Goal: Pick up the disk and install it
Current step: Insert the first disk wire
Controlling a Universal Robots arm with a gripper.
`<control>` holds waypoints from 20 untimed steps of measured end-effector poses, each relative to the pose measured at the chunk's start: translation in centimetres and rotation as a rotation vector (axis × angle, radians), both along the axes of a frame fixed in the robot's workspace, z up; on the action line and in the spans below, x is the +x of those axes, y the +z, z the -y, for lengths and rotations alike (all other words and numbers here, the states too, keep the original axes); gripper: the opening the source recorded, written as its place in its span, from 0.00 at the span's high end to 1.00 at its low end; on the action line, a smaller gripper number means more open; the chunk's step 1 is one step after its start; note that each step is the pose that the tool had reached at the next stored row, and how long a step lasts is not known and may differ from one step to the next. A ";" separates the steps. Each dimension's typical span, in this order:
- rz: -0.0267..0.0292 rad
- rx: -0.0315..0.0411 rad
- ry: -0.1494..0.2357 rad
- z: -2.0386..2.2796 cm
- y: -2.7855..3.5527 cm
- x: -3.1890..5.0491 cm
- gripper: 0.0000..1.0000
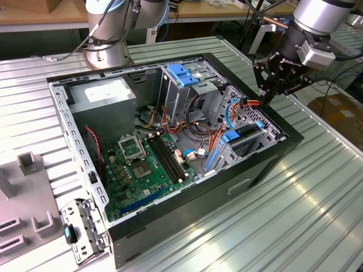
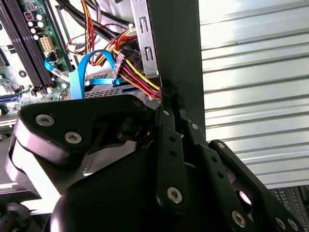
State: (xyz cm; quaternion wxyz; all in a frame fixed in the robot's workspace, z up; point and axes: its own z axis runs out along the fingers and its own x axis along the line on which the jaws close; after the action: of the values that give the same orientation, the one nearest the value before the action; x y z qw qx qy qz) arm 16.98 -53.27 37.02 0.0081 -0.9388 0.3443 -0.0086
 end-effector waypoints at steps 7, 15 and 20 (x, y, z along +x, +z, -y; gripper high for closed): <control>0.0000 0.0001 -0.099 0.00 -0.13 -0.10 0.83; 0.0000 0.0000 -0.111 0.03 -0.15 -1.55 0.83; 0.0000 -0.0002 -0.186 0.02 -0.19 -1.55 0.83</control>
State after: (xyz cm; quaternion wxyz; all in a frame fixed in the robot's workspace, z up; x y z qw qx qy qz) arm 15.43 -53.30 36.83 0.0072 -0.9027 0.4301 -0.0093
